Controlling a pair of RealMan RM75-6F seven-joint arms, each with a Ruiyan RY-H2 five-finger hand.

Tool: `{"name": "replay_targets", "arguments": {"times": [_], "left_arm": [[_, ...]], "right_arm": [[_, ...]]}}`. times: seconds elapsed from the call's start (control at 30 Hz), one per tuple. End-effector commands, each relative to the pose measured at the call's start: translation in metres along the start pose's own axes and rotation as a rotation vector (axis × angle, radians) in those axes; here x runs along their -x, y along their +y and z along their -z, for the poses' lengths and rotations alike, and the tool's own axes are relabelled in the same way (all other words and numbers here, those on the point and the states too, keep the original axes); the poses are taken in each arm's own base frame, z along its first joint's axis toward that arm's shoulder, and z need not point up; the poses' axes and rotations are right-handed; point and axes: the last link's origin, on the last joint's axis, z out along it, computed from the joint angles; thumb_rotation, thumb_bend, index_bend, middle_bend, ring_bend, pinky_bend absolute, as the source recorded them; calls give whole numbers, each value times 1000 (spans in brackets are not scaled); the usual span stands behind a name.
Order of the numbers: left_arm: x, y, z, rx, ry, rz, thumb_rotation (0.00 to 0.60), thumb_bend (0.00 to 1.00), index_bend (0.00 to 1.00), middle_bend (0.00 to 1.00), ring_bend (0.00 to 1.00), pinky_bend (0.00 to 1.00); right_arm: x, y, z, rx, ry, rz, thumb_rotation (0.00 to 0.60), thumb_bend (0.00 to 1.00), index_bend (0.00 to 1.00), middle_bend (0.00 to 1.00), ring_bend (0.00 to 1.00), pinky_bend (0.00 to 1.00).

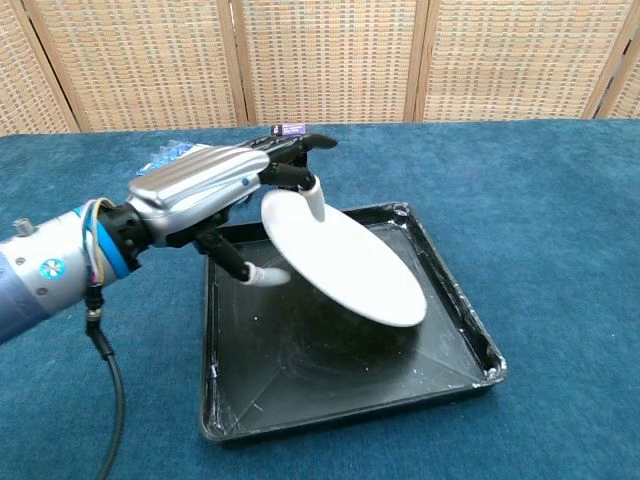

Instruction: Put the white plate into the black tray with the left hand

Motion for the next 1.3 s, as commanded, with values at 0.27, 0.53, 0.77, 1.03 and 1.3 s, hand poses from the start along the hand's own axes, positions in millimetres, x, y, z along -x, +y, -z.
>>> {"name": "replay_targets", "arguments": {"times": [0.27, 0.53, 0.77, 1.03, 1.3], "left_arm": [[16, 0, 1, -98, -194, -52, 600, 0, 0, 0, 0, 0], [-18, -14, 13, -140, -71, -20, 600, 0, 0, 0, 0, 0], [-65, -57, 59, -279, 1, -50, 600, 0, 0, 0, 0, 0], [-114, -116, 158, -615, 70, -61, 600, 0, 0, 0, 0, 0], [-131, -120, 244, -853, 120, -29, 600, 0, 0, 0, 0, 0]], "right_arm": [[2, -2, 1, -6, -7, 2, 600, 0, 0, 0, 0, 0], [2, -1, -2, -5, -12, -2, 600, 0, 0, 0, 0, 0], [2, -4, 0, -16, -15, -2, 600, 0, 0, 0, 0, 0], [0, -5, 2, -26, -11, -3, 600, 0, 0, 0, 0, 0], [-3, -3, 2, -19, 1, -12, 600, 0, 0, 0, 0, 0]]}}
